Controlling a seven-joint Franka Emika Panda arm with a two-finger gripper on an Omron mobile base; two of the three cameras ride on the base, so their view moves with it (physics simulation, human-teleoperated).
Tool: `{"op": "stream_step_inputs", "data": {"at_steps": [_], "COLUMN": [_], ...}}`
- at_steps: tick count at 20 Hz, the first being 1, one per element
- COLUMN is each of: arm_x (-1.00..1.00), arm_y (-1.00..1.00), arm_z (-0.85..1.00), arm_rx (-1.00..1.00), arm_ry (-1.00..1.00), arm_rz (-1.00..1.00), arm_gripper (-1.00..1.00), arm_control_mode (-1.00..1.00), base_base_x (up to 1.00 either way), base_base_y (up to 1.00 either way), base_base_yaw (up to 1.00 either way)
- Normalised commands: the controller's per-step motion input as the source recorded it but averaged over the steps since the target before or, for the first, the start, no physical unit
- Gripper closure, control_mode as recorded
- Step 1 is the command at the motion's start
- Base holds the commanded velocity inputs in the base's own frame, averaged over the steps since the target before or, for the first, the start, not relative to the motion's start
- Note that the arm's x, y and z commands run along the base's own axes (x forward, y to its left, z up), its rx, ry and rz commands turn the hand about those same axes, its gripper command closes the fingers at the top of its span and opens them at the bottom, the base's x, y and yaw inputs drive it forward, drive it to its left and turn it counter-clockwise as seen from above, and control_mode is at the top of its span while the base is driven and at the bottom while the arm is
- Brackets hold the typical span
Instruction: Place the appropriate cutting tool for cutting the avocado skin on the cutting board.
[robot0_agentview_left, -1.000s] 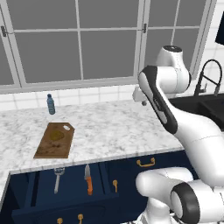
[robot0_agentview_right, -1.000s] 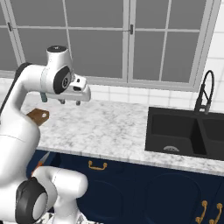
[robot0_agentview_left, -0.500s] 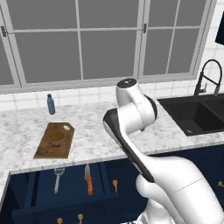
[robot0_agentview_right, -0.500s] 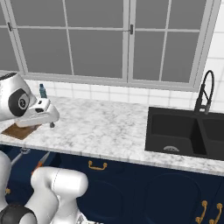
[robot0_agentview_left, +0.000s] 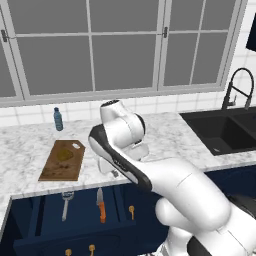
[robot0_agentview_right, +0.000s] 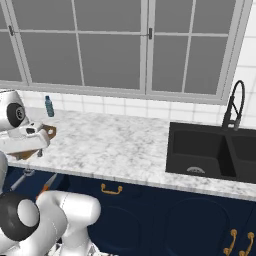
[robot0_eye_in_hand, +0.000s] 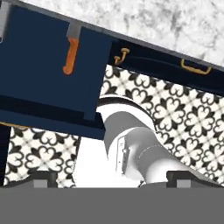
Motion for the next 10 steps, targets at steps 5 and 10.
{"op": "stream_step_inputs", "data": {"at_steps": [5, 10], "arm_x": [0.0, 0.0], "arm_y": [0.5, 0.29], "arm_z": [-0.85, -0.88], "arm_rx": [0.16, 0.22], "arm_ry": [0.09, 0.03], "arm_rz": [0.01, -0.02], "arm_gripper": [-1.0, -1.0], "arm_control_mode": [-1.0, -1.0], "base_base_x": [0.0, 0.0], "base_base_y": [0.0, 0.0], "base_base_yaw": [0.0, 0.0]}}
